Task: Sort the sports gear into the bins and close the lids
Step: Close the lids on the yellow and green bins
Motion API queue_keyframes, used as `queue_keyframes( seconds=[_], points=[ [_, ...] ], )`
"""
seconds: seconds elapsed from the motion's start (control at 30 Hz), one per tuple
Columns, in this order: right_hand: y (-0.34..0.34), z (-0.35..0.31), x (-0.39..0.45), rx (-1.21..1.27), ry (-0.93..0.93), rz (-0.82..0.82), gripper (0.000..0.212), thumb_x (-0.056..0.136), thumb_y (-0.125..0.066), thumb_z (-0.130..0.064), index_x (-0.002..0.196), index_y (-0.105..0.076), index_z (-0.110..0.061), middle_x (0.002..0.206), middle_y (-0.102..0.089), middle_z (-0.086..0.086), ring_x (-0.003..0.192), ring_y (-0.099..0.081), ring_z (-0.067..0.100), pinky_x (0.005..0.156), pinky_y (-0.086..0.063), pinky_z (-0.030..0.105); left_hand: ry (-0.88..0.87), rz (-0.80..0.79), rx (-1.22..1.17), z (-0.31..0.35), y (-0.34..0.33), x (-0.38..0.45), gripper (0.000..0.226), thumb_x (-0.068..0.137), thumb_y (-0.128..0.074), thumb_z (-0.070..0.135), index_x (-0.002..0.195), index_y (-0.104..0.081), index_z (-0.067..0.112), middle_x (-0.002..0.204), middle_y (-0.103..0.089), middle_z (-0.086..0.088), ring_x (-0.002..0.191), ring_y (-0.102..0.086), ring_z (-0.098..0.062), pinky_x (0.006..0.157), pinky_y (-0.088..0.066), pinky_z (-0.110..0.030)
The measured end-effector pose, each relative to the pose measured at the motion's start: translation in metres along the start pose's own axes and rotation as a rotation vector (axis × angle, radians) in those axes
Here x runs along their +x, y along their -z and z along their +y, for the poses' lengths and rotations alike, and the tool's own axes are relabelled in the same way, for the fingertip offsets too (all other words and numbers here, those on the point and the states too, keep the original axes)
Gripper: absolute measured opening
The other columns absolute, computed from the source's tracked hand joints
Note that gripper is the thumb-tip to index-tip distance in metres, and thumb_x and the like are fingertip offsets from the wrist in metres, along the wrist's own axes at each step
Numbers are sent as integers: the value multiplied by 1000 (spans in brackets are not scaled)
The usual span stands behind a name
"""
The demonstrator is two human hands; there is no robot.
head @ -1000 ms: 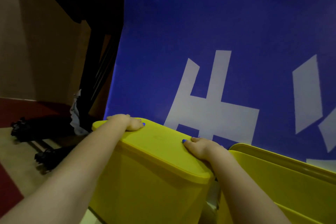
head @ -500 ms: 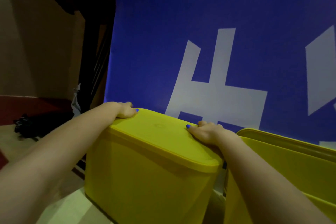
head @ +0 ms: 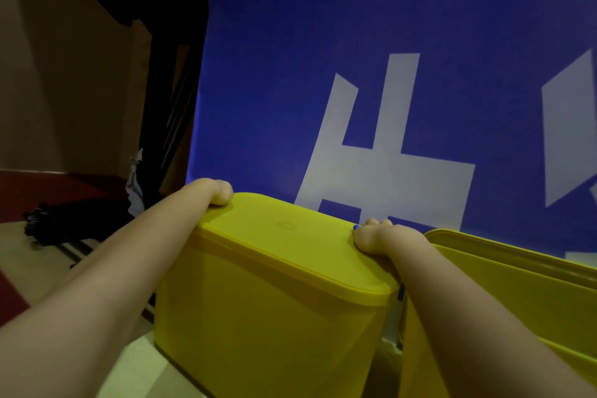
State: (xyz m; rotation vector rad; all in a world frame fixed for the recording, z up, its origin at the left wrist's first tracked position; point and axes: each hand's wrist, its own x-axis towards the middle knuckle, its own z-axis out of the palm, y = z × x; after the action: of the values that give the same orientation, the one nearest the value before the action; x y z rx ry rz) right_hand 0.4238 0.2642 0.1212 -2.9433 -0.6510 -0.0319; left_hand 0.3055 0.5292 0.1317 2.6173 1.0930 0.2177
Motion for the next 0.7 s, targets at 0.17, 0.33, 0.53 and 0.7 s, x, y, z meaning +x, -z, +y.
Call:
queue_keyframes(
  seconds=[0.17, 0.33, 0.53, 0.7],
  points=[
    [5, -3, -18, -41, 11, -2, 55, 99, -26, -41, 149, -18, -19, 154, -19, 11, 141, -20, 34, 114, -21, 47, 21, 3, 4, -8, 3, -16, 40, 102, -26, 13, 136, -39, -4, 143, -39, -21, 126, -43, -37, 105, -35, -44],
    [10, -10, -57, -90, 36, -4, 54, 99, -24, -39, 149, -18, -20, 155, -21, 9, 141, -21, 32, 114, -16, 48, 59, 12, 5, -32, 6, -44, 42, 100, -27, 15, 137, -40, -1, 142, -42, -19, 125, -45, -37, 106, -37, -48],
    [8, -17, -118, -94, 131, 31, 51, 101, -15, -33, 148, -21, -17, 155, -22, 8, 142, -21, 31, 115, 2, 50, 152, 55, 85, -65, 18, -121, 39, 95, -34, 14, 129, -49, 2, 135, -49, -20, 119, -50, -39, 98, -42, -45],
    [7, -11, -172, -40, 205, 8, 49, 101, -22, -32, 146, -25, -11, 150, -29, 13, 135, -32, 34, 112, -25, 46, 168, 18, 174, -88, 27, -187, 37, 95, -33, 11, 124, -51, -1, 129, -53, -20, 114, -54, -39, 97, -45, -47]
  ],
)
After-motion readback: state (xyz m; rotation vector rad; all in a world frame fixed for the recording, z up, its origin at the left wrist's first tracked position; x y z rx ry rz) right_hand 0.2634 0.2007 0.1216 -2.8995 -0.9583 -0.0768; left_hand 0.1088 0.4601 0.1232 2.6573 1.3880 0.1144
